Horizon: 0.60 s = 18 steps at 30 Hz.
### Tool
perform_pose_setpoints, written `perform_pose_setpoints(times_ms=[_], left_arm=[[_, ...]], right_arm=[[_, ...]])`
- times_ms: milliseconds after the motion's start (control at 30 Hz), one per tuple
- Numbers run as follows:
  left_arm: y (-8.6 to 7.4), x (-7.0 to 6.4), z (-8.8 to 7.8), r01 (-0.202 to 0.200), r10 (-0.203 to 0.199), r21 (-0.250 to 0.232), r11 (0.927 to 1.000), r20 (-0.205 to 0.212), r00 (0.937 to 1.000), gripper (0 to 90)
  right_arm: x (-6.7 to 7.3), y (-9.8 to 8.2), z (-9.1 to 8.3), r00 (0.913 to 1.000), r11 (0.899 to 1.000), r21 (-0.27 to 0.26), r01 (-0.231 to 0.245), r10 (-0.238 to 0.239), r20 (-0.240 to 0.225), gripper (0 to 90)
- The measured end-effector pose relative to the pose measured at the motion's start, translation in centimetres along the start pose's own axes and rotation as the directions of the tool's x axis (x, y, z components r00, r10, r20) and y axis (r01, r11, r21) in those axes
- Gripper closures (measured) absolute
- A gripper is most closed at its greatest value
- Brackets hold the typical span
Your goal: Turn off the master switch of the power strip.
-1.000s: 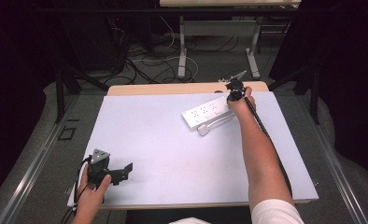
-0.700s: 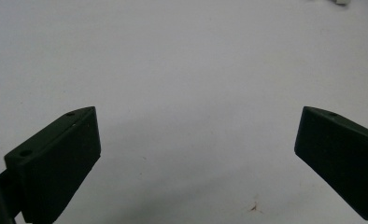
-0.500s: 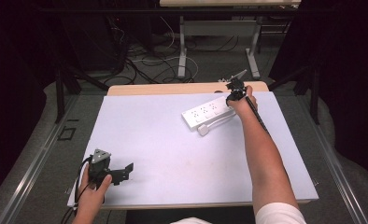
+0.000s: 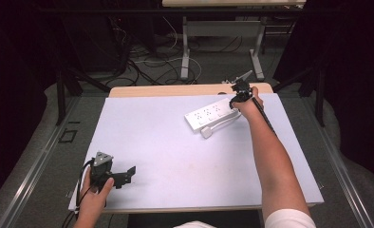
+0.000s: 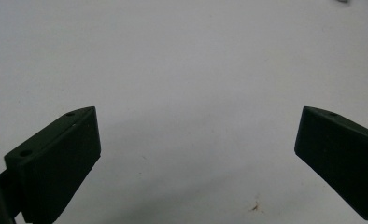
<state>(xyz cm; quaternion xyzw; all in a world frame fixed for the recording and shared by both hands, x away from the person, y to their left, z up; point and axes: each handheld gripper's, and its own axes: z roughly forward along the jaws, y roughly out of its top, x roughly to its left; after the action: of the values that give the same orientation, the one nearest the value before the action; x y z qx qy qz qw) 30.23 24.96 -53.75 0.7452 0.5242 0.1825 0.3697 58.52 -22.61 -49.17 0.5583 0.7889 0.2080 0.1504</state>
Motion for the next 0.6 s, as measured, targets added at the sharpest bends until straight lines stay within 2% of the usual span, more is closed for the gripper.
perform_pose_setpoints(times_ms=[33,100,167,200,367,400,433,467,533,600], left_arm=[[0.0,0.0,0.0,-0.001,0.001,0.000,1.0000,0.001,1.0000,0.3],[0.0,0.0,0.1,0.006,-0.006,-0.004,1.0000,0.002,1.0000,0.3],[0.0,0.0,0.2,0.005,-0.005,-0.005,1.0000,0.002,1.0000,0.3],[0.0,0.0,0.2,0.005,-0.005,-0.006,1.0000,0.002,1.0000,0.3],[0.0,0.0,0.3,0.002,-0.002,-0.011,0.9999,0.007,1.0000,0.3],[0.0,0.0,0.4,-0.002,0.002,-0.009,1.0000,0.009,1.0000,0.3],[0.0,0.0,0.3,-0.008,0.008,-0.003,1.0000,0.007,0.9999,0.3],[0.0,0.0,0.3,-0.012,0.012,-0.001,0.9999,0.007,0.9999,0.4],[0.0,-0.1,0.3,-0.012,0.012,-0.005,0.9999,0.007,0.9999,0.4],[0.0,-0.1,0.3,-0.012,0.013,-0.009,0.9999,0.010,0.9999,0.3]], right_arm=[[0.1,0.0,-0.2,0.9998,1.000,0.008,-0.016,0.016,0.006,53.4],[0.2,-0.1,-0.3,0.9999,1.000,0.013,-0.017,0.017,0.003,52.9],[0.3,-0.2,-0.4,1.0000,1.000,0.020,0.001,-0.001,0.001,51.3],[0.3,-0.3,-0.5,0.9998,1.000,0.001,0.015,-0.015,-0.011,50.4],[0.8,-0.4,-1.2,0.9999,1.000,0.005,0.003,-0.003,-0.012,46.0],[0.9,-0.6,-1.3,0.9997,1.000,-0.011,0.016,-0.016,-0.018,45.0],[1.1,-0.6,-1.5,0.9999,1.000,0.005,0.016,-0.016,-0.005,43.8],[1.2,-0.7,-1.7,0.9992,0.999,-0.012,0.035,-0.035,-0.018,41.4],[1.4,-0.7,-1.9,0.9992,0.999,-0.003,0.040,-0.040,-0.010,39.7],[1.8,-0.8,-2.4,0.9988,0.999,-0.009,0.044,-0.044,-0.022,36.0]])
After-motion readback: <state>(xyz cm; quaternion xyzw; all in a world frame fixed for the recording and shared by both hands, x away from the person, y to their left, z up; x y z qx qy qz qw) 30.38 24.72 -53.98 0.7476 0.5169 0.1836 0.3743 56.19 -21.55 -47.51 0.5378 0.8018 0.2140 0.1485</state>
